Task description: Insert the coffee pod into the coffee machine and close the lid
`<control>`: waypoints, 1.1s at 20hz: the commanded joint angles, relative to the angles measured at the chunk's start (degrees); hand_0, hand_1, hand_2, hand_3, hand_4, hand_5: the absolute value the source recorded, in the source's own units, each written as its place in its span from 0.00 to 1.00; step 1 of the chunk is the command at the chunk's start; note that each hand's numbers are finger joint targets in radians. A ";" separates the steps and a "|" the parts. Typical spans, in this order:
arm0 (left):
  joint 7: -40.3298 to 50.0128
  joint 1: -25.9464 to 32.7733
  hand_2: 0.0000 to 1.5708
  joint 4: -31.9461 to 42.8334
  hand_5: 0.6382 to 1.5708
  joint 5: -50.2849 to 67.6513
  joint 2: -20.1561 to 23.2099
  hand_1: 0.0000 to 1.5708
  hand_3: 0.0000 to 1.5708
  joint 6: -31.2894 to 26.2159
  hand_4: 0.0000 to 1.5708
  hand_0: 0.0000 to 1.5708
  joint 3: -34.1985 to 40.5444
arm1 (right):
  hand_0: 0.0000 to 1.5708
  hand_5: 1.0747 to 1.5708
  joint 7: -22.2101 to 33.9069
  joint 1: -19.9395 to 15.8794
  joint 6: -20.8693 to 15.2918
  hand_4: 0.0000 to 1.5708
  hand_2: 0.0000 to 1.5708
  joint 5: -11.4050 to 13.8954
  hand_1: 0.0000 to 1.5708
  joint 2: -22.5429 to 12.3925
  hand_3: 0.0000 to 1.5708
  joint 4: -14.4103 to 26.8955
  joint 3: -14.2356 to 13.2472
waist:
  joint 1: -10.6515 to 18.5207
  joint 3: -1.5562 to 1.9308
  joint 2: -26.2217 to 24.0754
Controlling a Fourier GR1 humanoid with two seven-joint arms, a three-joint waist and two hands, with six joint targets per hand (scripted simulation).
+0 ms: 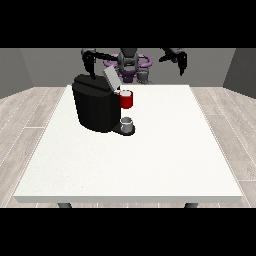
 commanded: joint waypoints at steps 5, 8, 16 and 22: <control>0.83 3.78 0.00 -7.53 1.00 0.60 0.31 0.00 0.00 3.36 0.23 0.00 -1.23 | 0.00 1.00 0.59 -4.94 3.30 0.00 0.00 -0.60 0.00 -0.55 0.00 2.92 2.30 | -2.55 -0.01 3.92; -1.55 7.10 0.00 -8.35 1.00 0.60 2.07 0.00 0.00 3.52 0.23 0.00 -0.56 | 0.00 1.00 -0.50 -4.58 2.94 0.00 0.00 0.90 0.00 -0.01 0.00 2.73 3.95 | -3.51 -0.01 4.22; -3.64 9.95 0.00 -10.09 1.00 2.07 4.98 0.00 0.00 1.44 0.22 0.00 -0.12 | 0.00 1.00 -0.90 -9.73 4.00 0.05 0.00 0.15 0.00 -1.63 0.00 5.37 2.71 | -1.88 -0.02 7.49; 0.53 8.54 0.00 -12.29 1.00 2.03 3.51 0.00 0.00 3.78 0.23 0.00 -1.93 | 0.00 1.00 -3.63 -12.19 3.99 0.13 0.00 2.44 0.00 -1.85 0.00 7.92 4.19 | -1.73 -0.01 7.98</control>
